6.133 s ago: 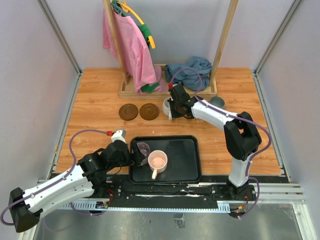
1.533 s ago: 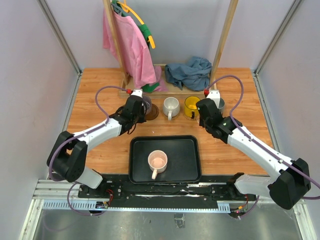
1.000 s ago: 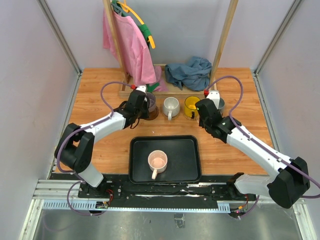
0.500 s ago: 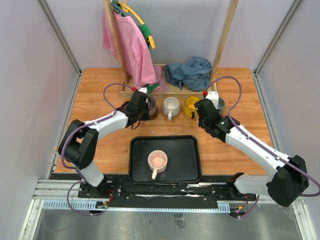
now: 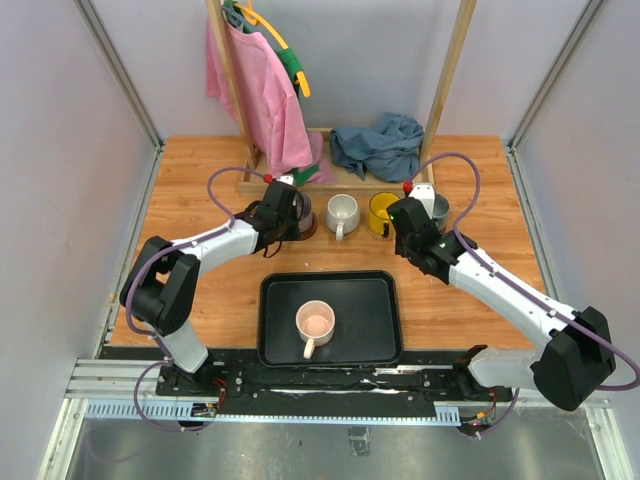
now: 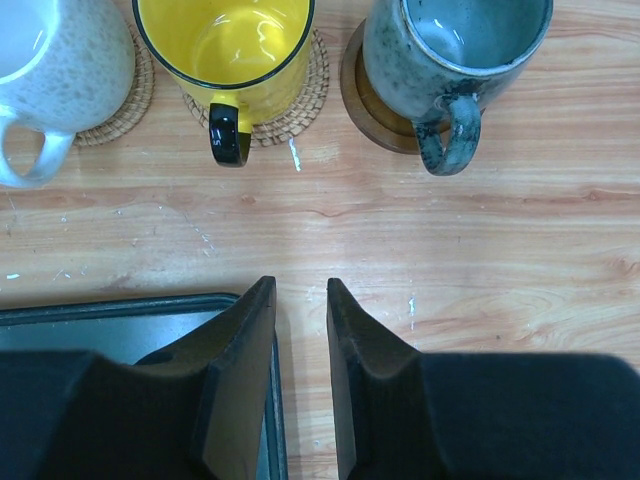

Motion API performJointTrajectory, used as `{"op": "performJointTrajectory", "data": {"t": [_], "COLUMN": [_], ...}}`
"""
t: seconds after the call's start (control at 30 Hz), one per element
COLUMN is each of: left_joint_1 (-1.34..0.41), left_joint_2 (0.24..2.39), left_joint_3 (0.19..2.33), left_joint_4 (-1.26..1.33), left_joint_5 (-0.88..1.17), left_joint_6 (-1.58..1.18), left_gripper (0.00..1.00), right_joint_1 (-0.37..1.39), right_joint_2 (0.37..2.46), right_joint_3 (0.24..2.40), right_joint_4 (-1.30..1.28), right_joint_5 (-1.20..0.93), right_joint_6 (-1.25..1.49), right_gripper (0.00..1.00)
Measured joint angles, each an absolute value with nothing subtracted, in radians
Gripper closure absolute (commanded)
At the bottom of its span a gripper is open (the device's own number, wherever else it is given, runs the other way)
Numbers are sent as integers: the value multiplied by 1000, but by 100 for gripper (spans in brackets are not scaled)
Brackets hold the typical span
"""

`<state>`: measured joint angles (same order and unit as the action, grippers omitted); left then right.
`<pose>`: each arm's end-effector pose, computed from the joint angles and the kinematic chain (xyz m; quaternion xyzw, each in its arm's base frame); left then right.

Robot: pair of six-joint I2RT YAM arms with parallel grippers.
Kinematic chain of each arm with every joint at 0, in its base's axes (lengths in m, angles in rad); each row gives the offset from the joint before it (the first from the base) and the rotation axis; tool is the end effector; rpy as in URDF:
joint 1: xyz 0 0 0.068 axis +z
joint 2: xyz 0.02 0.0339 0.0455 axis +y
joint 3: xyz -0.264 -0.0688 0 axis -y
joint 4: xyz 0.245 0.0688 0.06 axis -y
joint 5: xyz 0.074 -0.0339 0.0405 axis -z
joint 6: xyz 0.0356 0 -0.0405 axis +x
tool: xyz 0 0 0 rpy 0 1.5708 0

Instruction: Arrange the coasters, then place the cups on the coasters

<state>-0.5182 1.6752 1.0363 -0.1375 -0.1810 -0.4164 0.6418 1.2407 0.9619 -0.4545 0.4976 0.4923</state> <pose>0.3140 -0.1716 0.2017 0.0118 0.9190 -0.0991 0.3815 0.2222 0.1448 0.2830 0.0337 0.8905 0.0219 0.4533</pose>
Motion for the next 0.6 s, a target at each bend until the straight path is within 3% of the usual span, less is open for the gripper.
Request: {"op": "performJointTrajectory", "data": {"t": [0.1, 0.23, 0.6], "left_joint_1": [-518, -518, -518], "left_joint_2": [1680, 1681, 1681], "left_joint_3": [1043, 1051, 1076], "left_joint_4": [-155, -171, -159], "left_joint_5": [-181, -183, -186], "left_joint_6": [-424, -429, -440], "left_gripper": [97, 74, 39], "right_joint_1": [642, 642, 642], "right_joint_2": [1246, 1251, 1263], "right_joint_3": [962, 962, 962], "right_joint_4": [-454, -454, -454], "right_joint_5": [495, 493, 489], "right_joint_6": [492, 492, 492], "right_gripper": [72, 72, 71]}}
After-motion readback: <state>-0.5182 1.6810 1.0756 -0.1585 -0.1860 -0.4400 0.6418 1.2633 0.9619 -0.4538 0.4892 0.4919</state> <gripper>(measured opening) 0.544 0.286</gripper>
